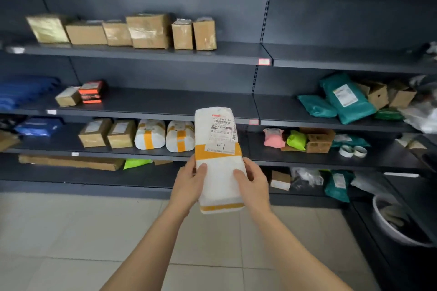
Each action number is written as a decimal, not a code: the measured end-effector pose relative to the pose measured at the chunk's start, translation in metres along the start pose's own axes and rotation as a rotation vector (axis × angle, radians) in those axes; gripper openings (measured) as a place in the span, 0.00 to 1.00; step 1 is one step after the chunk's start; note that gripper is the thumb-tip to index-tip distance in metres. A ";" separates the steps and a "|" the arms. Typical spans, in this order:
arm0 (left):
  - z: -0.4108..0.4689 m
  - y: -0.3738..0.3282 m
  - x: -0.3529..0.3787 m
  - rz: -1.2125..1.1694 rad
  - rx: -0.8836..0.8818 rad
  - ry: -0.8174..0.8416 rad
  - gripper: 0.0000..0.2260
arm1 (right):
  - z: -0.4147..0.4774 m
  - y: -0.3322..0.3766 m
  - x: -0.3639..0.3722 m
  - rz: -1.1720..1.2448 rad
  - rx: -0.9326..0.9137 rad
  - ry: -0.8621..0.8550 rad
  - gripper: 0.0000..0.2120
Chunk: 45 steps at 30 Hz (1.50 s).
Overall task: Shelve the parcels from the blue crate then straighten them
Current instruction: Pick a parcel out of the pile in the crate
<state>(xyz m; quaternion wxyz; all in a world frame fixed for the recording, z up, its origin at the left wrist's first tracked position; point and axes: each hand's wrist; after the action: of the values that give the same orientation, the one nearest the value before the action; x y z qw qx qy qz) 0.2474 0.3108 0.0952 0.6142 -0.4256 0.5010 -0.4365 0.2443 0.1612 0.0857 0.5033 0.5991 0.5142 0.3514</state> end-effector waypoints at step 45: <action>0.545 0.215 -0.433 0.268 -0.180 0.030 0.40 | 0.426 0.146 0.619 -0.532 0.050 0.656 0.44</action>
<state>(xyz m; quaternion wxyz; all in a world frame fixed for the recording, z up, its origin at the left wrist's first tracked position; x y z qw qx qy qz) 0.7582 0.8293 0.0683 0.6189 -0.4015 0.5996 -0.3102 0.8210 0.6637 0.0620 0.3715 0.3138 0.7922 0.3686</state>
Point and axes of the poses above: each hand's wrist, its own z-axis towards the middle knuckle, its own x-axis out of the palm, y = z × x, and after that the axes turned 13 degrees about x, right-handed
